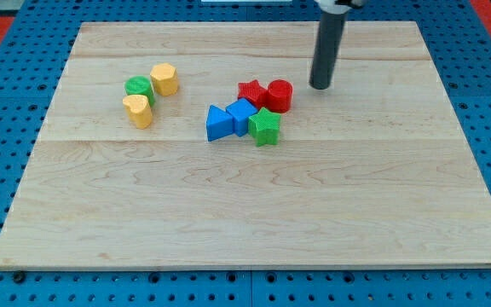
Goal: Push the red blocks to the center of the board
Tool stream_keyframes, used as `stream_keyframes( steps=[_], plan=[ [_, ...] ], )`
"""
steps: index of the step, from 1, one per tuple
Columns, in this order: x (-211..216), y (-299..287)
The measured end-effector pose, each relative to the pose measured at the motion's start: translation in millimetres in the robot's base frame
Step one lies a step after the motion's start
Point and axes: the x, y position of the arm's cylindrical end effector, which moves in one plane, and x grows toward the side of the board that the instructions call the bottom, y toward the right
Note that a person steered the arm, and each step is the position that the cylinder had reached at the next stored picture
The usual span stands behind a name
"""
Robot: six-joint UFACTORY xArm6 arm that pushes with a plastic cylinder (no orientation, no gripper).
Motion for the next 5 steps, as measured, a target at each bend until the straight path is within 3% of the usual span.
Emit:
stream_keyframes(
  steps=[2, 5],
  plan=[
    [19, -41],
    [19, -21]
  ],
)
